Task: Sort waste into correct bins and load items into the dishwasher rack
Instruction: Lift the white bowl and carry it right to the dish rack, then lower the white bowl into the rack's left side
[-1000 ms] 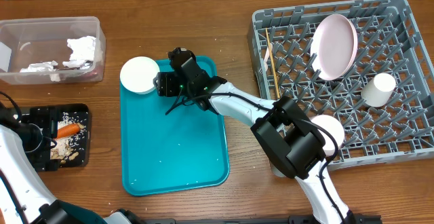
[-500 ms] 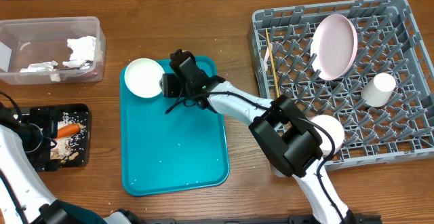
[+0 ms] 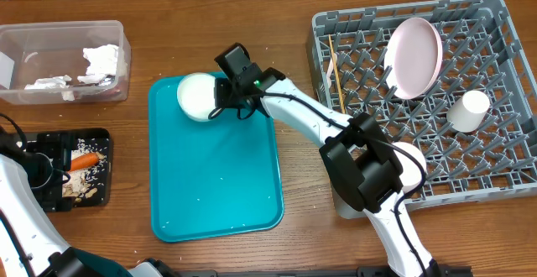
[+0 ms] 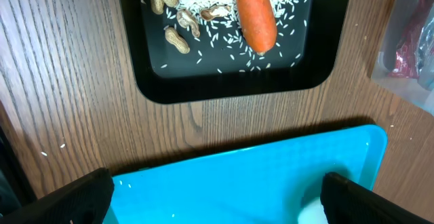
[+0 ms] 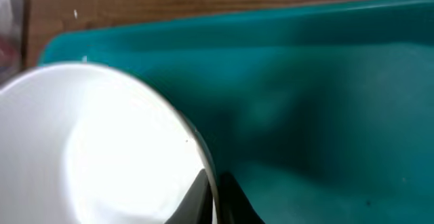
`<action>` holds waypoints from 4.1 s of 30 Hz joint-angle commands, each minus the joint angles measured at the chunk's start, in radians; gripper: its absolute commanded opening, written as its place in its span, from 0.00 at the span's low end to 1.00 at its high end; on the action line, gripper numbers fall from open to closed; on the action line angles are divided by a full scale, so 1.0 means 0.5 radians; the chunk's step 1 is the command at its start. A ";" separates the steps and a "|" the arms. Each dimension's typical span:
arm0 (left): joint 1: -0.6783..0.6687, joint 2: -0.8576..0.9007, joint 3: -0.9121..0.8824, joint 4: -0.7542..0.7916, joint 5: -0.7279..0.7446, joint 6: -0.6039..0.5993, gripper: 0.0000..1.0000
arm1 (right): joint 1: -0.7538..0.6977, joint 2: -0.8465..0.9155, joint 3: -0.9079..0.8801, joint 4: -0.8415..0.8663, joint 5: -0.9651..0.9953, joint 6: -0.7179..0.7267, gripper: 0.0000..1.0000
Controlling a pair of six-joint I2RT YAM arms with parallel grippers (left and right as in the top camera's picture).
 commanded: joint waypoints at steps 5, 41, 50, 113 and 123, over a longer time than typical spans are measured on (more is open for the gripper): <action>0.008 0.003 -0.008 -0.005 -0.021 -0.034 1.00 | -0.005 -0.034 0.278 -0.339 0.013 -0.058 0.04; 0.008 0.003 -0.008 -0.005 -0.021 -0.034 1.00 | -0.635 -1.089 0.069 -2.237 1.841 0.433 0.04; 0.008 0.003 -0.008 -0.005 -0.021 -0.034 1.00 | -0.635 -1.089 -0.012 -2.219 1.621 0.380 0.04; 0.008 0.003 -0.008 -0.005 -0.021 -0.034 1.00 | -0.853 -0.975 -0.427 -1.422 0.185 -0.412 0.44; 0.008 0.003 -0.008 -0.005 -0.021 -0.034 1.00 | -0.853 -0.975 -0.435 -1.392 0.184 -0.412 0.08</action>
